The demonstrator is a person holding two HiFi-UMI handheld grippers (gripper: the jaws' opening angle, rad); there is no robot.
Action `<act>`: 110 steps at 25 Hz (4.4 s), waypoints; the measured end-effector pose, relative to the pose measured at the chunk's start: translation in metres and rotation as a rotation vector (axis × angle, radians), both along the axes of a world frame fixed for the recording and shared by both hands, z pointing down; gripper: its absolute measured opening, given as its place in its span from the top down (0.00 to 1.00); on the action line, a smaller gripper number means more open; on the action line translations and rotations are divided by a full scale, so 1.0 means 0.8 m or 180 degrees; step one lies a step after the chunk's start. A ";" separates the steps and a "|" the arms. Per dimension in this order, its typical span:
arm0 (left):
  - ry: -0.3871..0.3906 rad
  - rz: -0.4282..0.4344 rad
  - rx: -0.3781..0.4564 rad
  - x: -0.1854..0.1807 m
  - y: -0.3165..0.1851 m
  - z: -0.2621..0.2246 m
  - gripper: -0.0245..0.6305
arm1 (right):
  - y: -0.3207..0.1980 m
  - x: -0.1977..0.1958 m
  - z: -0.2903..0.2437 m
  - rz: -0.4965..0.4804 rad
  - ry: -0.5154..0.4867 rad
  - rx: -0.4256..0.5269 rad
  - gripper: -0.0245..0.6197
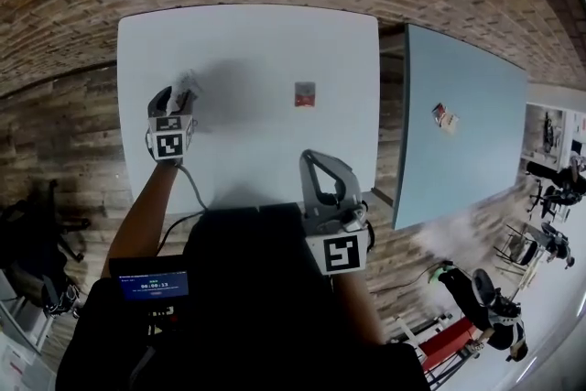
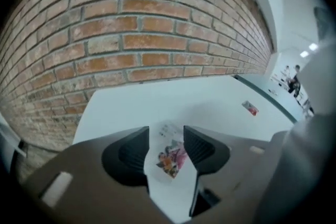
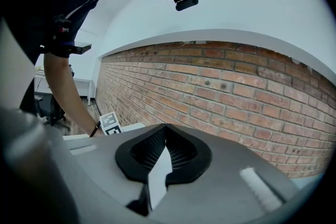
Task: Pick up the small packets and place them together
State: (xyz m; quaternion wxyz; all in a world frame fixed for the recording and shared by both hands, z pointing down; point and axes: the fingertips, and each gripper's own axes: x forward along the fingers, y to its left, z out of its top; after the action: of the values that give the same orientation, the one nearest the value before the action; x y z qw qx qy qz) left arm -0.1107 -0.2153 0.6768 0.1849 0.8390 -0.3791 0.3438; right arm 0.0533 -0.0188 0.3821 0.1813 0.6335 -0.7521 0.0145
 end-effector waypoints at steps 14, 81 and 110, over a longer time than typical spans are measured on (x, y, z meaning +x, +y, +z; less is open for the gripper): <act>-0.0349 0.1173 -0.0200 0.006 0.008 0.043 0.65 | 0.012 0.002 0.013 -0.0015 -0.0053 -0.0095 0.96; -0.0401 0.0732 -0.0440 0.099 0.068 0.065 0.56 | 0.057 0.056 0.033 0.0171 -0.0548 -0.0099 0.96; -0.0388 0.0783 -0.0367 0.221 0.112 0.067 0.56 | 0.129 0.205 0.052 0.0532 -0.0846 -0.0084 0.96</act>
State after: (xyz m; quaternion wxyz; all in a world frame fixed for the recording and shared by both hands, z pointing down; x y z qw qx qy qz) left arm 0.0664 -0.1257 0.7308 0.1659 0.8447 -0.2635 0.4354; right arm 0.2175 0.0841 0.4238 0.0866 0.6839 -0.7139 0.1232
